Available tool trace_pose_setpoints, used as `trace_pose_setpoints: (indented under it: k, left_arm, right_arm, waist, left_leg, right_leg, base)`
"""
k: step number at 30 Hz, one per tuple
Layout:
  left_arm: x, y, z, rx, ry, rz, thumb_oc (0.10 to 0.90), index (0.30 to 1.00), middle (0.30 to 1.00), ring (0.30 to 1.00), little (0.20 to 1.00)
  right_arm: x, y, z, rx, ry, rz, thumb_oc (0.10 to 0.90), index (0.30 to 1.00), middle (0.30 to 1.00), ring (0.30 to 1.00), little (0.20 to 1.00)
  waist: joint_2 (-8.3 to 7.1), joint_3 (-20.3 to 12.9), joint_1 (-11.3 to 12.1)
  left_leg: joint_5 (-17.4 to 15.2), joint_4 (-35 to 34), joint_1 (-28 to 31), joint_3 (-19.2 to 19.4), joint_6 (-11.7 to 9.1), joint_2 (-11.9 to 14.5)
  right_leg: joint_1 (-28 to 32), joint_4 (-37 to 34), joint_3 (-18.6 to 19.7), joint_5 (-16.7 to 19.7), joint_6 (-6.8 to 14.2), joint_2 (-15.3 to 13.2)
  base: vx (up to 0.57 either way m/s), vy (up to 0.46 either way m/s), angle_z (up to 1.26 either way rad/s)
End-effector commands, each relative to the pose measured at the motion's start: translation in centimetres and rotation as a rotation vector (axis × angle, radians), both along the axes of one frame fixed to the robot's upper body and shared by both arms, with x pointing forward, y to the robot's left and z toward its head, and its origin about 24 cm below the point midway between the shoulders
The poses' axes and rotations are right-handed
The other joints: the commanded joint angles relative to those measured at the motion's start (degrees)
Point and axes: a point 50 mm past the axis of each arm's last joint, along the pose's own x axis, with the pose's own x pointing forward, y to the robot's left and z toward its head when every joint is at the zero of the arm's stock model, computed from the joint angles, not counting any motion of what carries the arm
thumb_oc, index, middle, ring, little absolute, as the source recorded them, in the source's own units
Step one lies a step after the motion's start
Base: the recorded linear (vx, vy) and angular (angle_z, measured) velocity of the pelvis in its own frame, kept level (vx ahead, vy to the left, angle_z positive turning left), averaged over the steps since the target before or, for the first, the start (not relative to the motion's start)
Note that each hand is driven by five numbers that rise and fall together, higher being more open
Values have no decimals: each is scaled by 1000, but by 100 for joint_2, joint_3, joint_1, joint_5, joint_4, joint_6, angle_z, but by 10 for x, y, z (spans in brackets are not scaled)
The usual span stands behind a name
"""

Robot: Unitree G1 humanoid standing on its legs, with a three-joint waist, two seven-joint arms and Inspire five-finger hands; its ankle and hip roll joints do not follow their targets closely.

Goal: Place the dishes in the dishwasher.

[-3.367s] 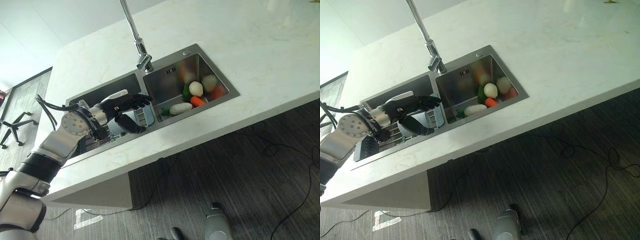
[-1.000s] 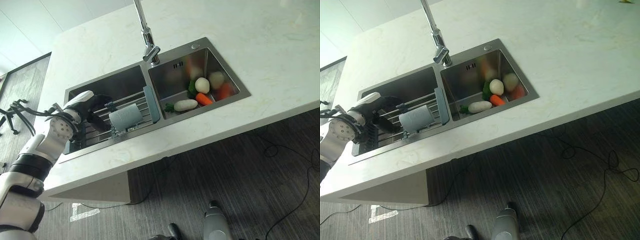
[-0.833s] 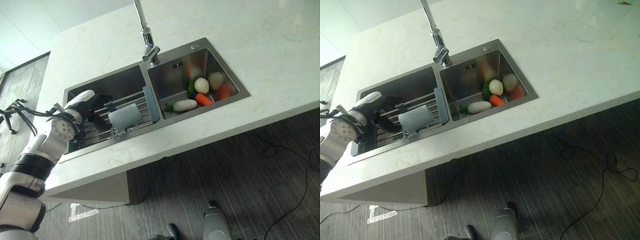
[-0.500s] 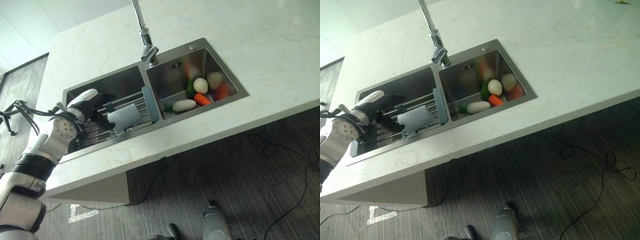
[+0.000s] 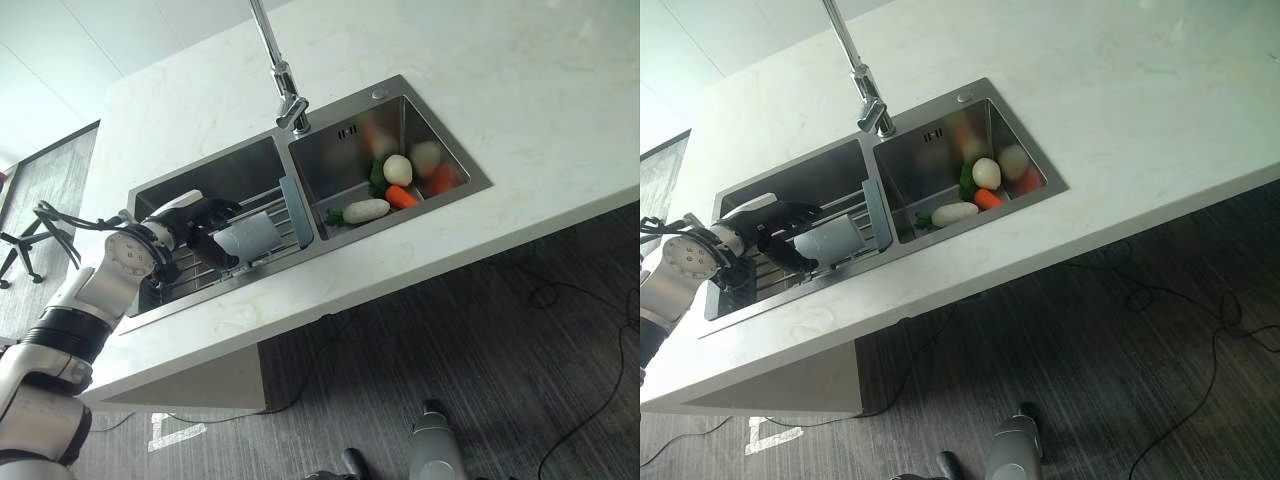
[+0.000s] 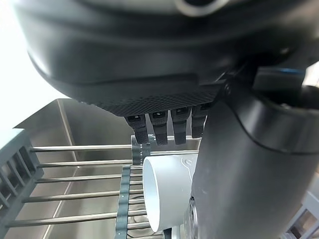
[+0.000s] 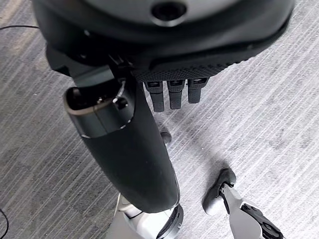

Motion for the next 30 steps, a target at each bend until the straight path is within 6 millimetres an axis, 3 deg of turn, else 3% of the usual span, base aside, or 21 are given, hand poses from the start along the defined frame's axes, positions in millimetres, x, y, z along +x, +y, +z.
trace_pose_setpoints:
  k: [1, 20, 30]
  left_arm:
    - [1, 15, 63, -17, -205, 46, 800, 900, 900, 900, 900]
    - [4, 22, 63, 191, -233, 100, 800, 900, 900, 900, 900]
    - [4, 32, 61, 285, -199, 148, 800, 900, 900, 900, 900]
  right_arm:
    - [-27, -12, 4, -28, 70, 1, 800, 900, 900, 900, 900]
    - [-11, -22, 12, -57, -1, 36, 800, 900, 900, 900, 900]
    - [12, -22, 17, -66, -79, 72, 800, 900, 900, 900, 900]
  waist:
    - [-139, -219, -118]
    - [-83, 139, -279]
    - [-159, 347, -272]
  left_leg:
    - [-1064, 1044, -537, -340, 71, 33]
    - [-968, 1044, -765, -335, 64, -72]
    - [-888, 1044, -949, -394, 41, -68]
  right_leg:
    - [419, -732, 70, -99, 785, -293]
    - [140, -732, 258, 8, 795, -353]
    - [-29, -732, 264, 65, 766, -358]
  base:
    - [3, 0, -7]
    - [-5, 0, -3]
    - [-40, -6, -1]
